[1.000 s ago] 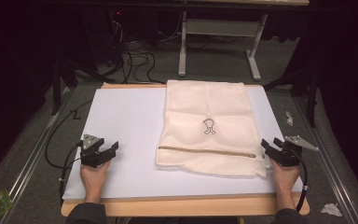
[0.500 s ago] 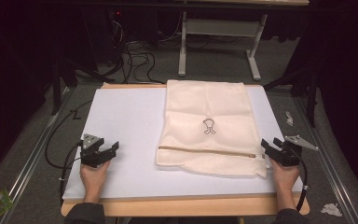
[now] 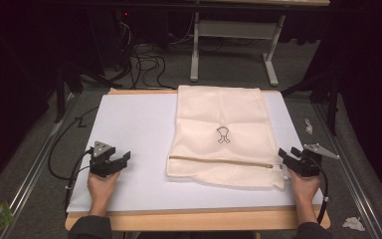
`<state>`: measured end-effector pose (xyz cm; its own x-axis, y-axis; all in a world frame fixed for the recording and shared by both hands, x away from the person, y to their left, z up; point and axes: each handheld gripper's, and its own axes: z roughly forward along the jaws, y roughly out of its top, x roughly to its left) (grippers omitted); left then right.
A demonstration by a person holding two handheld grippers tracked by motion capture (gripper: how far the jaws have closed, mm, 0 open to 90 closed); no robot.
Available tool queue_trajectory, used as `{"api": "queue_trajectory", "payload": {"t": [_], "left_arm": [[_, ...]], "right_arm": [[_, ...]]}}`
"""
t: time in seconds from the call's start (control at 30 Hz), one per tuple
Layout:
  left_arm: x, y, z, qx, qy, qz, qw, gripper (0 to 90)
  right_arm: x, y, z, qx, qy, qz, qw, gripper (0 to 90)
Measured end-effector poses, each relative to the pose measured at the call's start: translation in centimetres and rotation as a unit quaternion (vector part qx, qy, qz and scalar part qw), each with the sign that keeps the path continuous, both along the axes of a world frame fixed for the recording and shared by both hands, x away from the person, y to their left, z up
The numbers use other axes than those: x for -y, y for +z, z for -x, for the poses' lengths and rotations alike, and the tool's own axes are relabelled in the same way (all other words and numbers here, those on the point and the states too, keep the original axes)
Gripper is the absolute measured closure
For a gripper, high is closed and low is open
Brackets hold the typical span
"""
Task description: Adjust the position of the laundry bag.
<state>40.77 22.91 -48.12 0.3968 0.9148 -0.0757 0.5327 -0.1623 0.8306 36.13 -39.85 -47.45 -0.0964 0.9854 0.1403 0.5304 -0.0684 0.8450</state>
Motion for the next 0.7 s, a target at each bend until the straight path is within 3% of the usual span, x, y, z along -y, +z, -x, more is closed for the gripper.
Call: {"api": "queue_trajectory", "payload": {"t": [0.13,0.27,0.5,0.7], "left_arm": [[0.3,0.2,0.0,0.002,-0.008,0.000,1.0000,35.0],[0.4,0.5,0.1,0.004,-0.014,0.020,0.9997,35.0],[1.1,0.8,0.1,0.006,-0.029,0.011,0.9995,34.7],[1.7,1.0,-0.1,-0.005,-0.039,0.018,0.9991,34.7]], "right_arm": [[-0.1,0.0,0.0,0.001,0.000,0.003,1.0000,44.1],[-0.1,0.1,0.0,0.000,0.000,0.002,1.0000,44.2],[-0.1,0.1,0.1,-0.002,0.000,-0.003,1.0000,44.8],[-0.2,0.2,0.2,-0.005,0.003,-0.002,1.0000,46.0]]}}
